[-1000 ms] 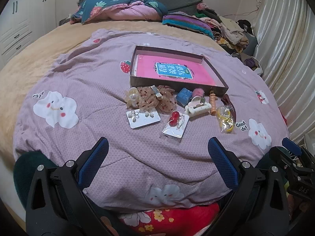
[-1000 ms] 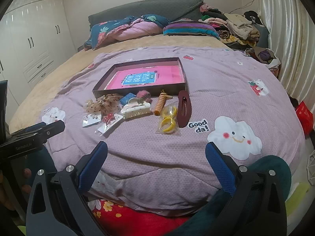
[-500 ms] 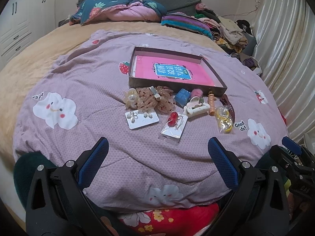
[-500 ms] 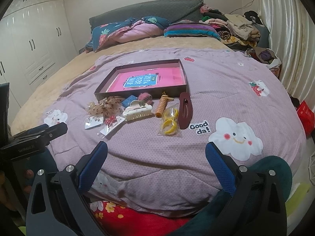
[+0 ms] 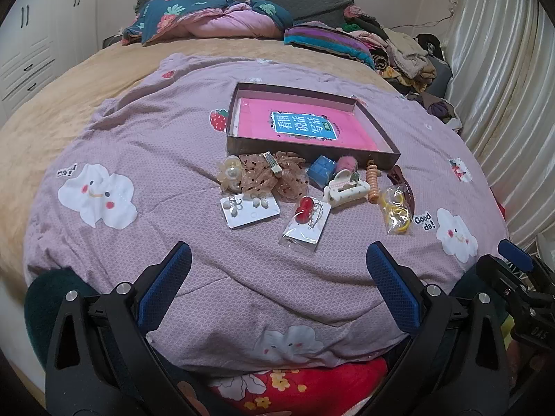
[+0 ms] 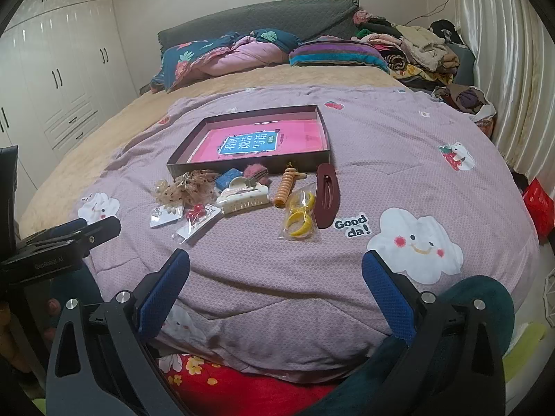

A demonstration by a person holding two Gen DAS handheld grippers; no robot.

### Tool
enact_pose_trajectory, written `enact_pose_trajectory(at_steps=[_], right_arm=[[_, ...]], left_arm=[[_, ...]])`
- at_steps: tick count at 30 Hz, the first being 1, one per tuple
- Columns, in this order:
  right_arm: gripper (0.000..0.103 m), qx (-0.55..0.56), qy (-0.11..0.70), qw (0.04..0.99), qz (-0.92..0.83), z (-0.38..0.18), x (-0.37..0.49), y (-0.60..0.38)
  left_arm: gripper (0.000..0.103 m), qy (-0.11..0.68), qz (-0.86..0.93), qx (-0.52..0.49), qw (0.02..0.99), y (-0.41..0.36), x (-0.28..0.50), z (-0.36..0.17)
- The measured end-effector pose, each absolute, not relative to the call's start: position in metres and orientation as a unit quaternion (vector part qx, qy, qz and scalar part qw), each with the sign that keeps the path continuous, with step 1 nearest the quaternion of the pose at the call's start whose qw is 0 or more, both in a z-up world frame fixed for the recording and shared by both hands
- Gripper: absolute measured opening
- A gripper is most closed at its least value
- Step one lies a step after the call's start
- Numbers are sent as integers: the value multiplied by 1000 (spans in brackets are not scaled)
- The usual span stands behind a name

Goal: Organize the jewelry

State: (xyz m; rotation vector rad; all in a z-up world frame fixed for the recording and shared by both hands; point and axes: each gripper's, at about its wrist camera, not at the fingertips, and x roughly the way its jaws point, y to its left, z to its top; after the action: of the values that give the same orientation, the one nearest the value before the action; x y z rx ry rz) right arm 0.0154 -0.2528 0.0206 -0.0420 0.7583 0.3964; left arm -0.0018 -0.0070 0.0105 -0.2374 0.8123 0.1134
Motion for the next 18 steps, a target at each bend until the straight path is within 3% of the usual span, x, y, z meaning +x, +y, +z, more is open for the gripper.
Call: enact_pose_trajectory(at_steps=[18], right_arm=[[99,-25,362,910,201,25,20,-248]], left_arm=[[95,390,58,-112,912,-4,4,12]])
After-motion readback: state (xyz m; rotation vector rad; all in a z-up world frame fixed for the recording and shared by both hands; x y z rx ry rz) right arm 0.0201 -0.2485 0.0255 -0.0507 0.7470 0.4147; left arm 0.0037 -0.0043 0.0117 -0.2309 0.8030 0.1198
